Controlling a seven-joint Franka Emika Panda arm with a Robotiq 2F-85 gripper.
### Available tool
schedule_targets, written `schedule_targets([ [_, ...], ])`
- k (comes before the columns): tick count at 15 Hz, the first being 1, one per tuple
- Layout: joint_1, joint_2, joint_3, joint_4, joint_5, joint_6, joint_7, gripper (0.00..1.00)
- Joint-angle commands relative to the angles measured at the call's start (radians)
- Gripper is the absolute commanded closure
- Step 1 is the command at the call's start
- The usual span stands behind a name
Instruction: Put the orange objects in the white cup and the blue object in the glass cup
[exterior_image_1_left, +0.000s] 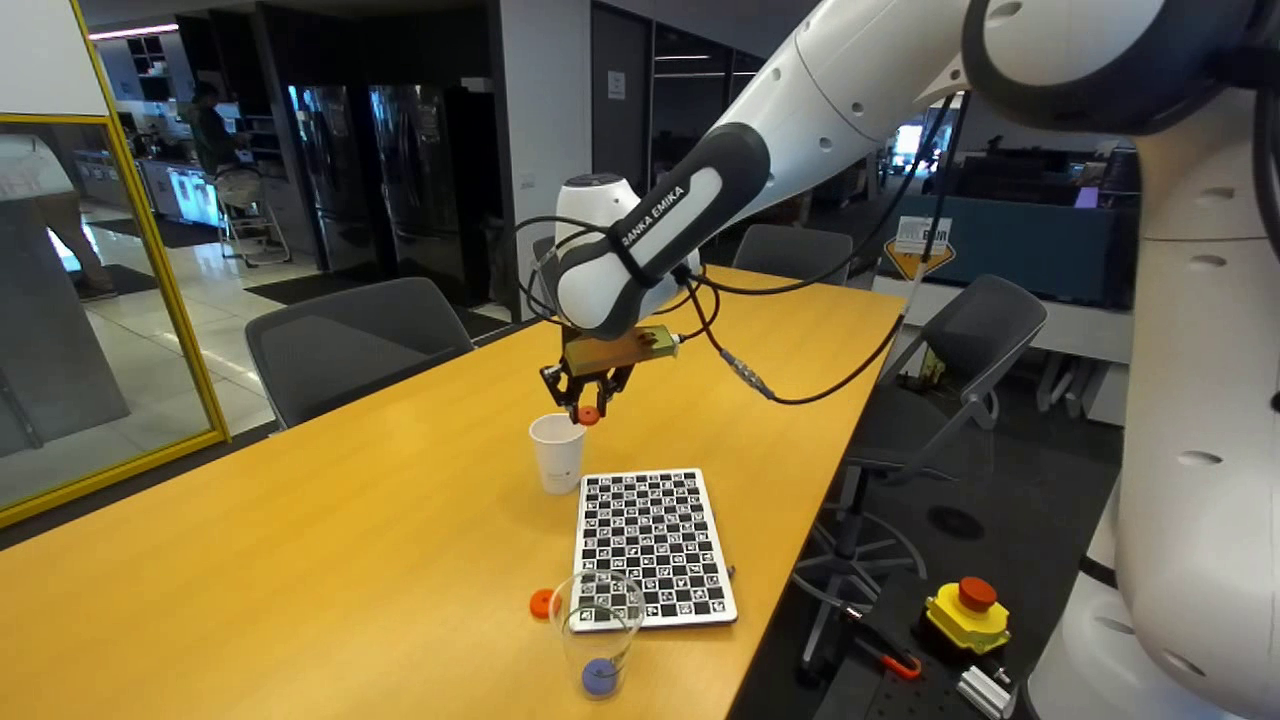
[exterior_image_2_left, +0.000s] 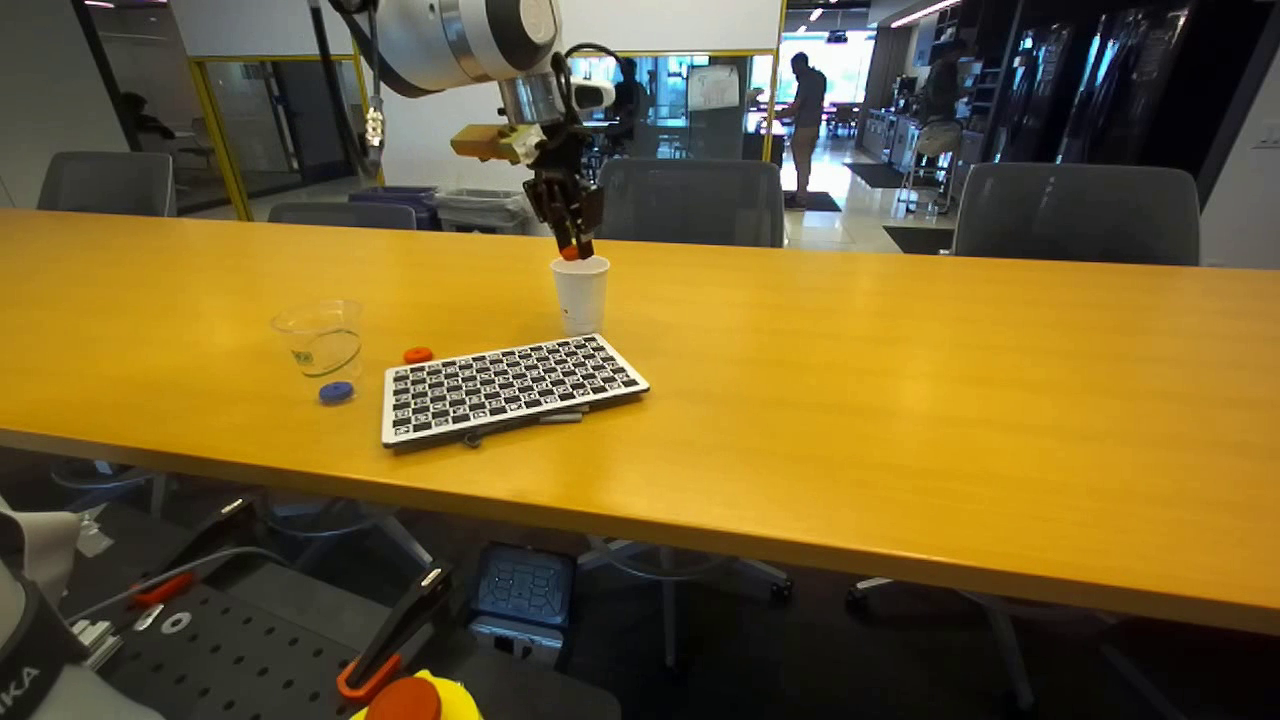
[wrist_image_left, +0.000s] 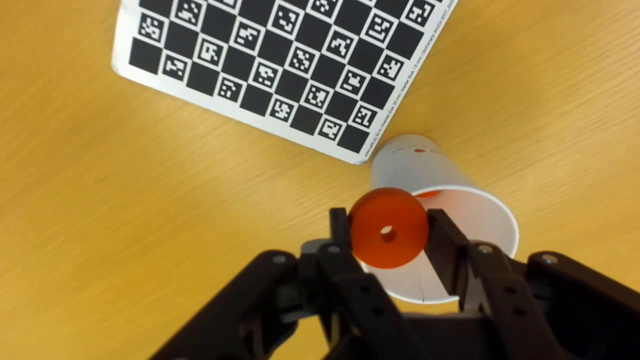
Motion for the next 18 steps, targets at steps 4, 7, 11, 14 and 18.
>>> schedule_targets([
  [4,0.016,0.156,-0.008,0.22,0.089,-0.073,-0.134,0.76],
  [7,0.021,0.176,-0.01,0.248,0.1,-0.083,-0.152,0.76],
  [11,0.026,0.185,-0.007,0.267,0.11,-0.109,-0.169,0.76],
  [14,0.031,0.185,-0.007,0.273,0.11,-0.145,-0.174,0.31],
  [18,0.042,0.166,-0.009,0.257,0.095,-0.178,-0.177,0.05],
])
